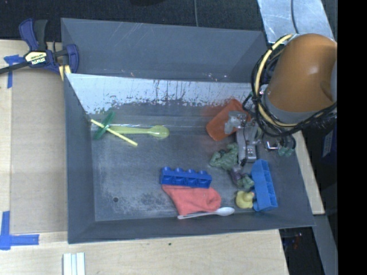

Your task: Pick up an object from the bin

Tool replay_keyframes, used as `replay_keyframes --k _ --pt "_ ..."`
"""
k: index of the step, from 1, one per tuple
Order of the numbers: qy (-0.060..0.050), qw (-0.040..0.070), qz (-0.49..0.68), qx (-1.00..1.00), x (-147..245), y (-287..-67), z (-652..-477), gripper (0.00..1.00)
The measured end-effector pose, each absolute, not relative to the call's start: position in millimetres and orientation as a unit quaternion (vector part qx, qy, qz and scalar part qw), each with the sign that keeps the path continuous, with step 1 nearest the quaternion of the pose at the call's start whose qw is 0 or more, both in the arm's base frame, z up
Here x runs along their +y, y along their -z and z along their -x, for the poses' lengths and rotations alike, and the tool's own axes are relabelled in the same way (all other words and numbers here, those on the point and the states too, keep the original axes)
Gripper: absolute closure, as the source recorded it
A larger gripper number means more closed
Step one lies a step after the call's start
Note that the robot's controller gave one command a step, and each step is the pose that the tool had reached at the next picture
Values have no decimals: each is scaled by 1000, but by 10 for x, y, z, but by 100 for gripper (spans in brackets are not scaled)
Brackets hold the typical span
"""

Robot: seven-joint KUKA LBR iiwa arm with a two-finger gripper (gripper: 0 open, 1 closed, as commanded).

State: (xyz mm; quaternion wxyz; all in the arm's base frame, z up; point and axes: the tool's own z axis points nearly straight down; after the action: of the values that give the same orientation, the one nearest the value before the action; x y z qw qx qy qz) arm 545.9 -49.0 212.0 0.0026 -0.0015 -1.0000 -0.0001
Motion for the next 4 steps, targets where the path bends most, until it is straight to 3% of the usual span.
replay_keyframes --k 1,2,3,4 --pt "0 -2 1 -1000 -487 -2167 -5474 0" --pt "0 -4 -9 -1000 -162 -1518 -5478 0" --pt "-1 -9 62 -998 -102 -876 -5254 0" --pt "0 -6 -93 -996 113 -728 -4956 100"
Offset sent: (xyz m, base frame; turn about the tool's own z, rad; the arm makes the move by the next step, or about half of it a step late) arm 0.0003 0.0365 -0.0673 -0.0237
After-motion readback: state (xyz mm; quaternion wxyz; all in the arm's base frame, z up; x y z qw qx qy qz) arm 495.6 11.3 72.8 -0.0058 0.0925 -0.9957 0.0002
